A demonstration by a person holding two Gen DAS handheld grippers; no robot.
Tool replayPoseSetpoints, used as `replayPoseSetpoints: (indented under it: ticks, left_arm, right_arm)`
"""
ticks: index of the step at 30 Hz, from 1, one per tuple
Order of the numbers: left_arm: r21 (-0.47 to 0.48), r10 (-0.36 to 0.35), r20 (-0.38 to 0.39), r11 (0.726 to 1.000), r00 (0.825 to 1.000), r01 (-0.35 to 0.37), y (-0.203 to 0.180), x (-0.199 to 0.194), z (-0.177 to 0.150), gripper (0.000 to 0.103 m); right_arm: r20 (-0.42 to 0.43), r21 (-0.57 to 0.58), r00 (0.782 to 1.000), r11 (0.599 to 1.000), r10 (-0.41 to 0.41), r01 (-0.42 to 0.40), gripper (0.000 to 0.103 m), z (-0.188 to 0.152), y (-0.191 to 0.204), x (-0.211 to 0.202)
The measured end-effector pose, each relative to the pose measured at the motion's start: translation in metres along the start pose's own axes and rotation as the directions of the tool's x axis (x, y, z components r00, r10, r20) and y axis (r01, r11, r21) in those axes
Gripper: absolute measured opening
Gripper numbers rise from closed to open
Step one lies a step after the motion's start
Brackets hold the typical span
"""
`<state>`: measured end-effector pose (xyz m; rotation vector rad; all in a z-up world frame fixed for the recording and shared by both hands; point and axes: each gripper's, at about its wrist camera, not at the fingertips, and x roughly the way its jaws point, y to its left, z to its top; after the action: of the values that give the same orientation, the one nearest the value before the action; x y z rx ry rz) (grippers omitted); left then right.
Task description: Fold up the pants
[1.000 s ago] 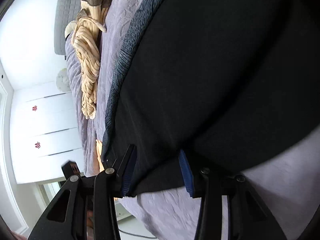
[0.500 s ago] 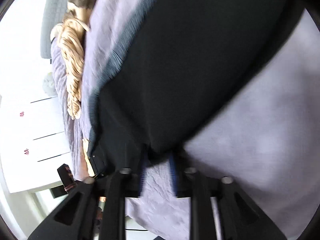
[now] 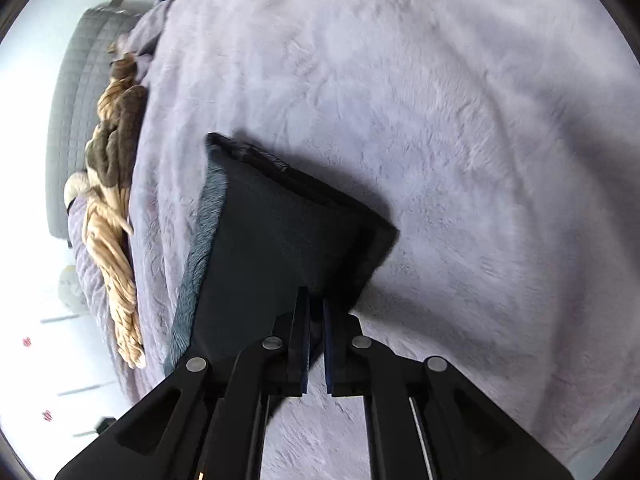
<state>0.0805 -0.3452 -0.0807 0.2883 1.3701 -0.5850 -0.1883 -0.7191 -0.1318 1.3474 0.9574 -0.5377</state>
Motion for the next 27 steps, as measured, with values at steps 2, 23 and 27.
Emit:
replayPoseSetpoints:
  ticks: [2, 23, 27]
  left_arm:
    - [-0.008, 0.041, -0.025, 0.999, 0.999, -0.041, 0.006, 0.007, 0.003, 0.053]
    - [-0.185, 0.247, 0.036, 0.954, 0.968, -0.236, 0.127, -0.022, 0.010, 0.054]
    - [-0.177, 0.275, 0.029, 0.948, 0.961, -0.265, 0.159, -0.043, -0.034, 0.054]
  right_arm:
    - [-0.021, -0.013, 0.999, 0.999, -0.040, 0.039, 0.006, 0.000, -0.007, 0.000]
    - [-0.047, -0.378, 0.993, 0.922, -0.109, 0.083, 0.038, -0.045, 0.068, -0.012]
    - [-0.174, -0.499, 0.981, 0.866, -0.089, -0.010, 0.038, -0.083, 0.122, 0.030]
